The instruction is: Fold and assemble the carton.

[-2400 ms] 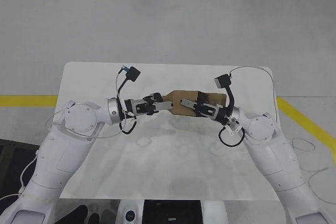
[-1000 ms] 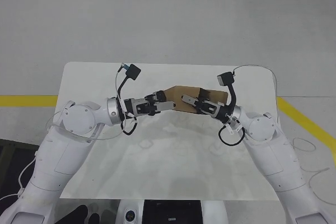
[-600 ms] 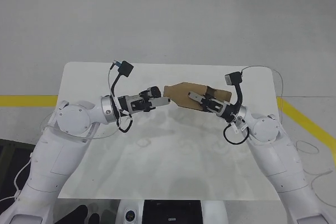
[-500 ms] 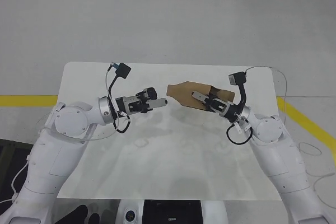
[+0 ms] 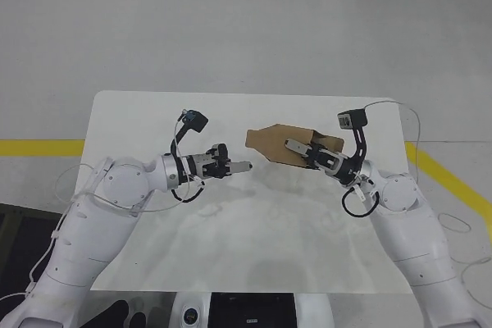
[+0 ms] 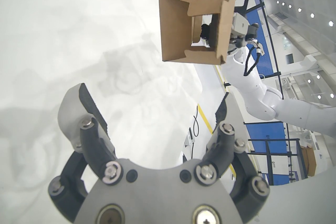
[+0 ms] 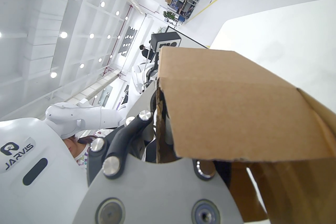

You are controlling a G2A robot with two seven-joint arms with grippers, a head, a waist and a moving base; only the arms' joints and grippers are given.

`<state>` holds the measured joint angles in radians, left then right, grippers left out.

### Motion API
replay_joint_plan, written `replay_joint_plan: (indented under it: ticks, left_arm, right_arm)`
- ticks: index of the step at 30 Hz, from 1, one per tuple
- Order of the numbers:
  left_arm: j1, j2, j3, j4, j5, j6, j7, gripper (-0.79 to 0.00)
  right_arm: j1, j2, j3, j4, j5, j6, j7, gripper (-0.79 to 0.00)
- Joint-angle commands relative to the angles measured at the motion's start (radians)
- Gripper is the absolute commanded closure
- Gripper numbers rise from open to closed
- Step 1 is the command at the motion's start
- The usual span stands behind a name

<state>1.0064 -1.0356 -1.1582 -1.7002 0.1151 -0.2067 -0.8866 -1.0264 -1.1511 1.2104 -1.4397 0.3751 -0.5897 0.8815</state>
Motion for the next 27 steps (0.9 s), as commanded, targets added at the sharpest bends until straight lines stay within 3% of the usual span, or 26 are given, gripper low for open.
replay_joint_plan:
  ticks: [1, 27]
  left_arm:
    - [-0.017, -0.004, 0.016, 0.015, 0.000, 0.018, 0.011, -0.785]
    - [-0.089, -0.030, 0.096, 0.046, -0.030, 0.030, 0.012, -0.785]
  right_arm:
    - [0.003, -0.001, -0.005, 0.005, 0.012, -0.006, 0.007, 0.000]
    - [0.055, -0.019, -0.074, 0.055, 0.081, -0.056, 0.056, 0.000]
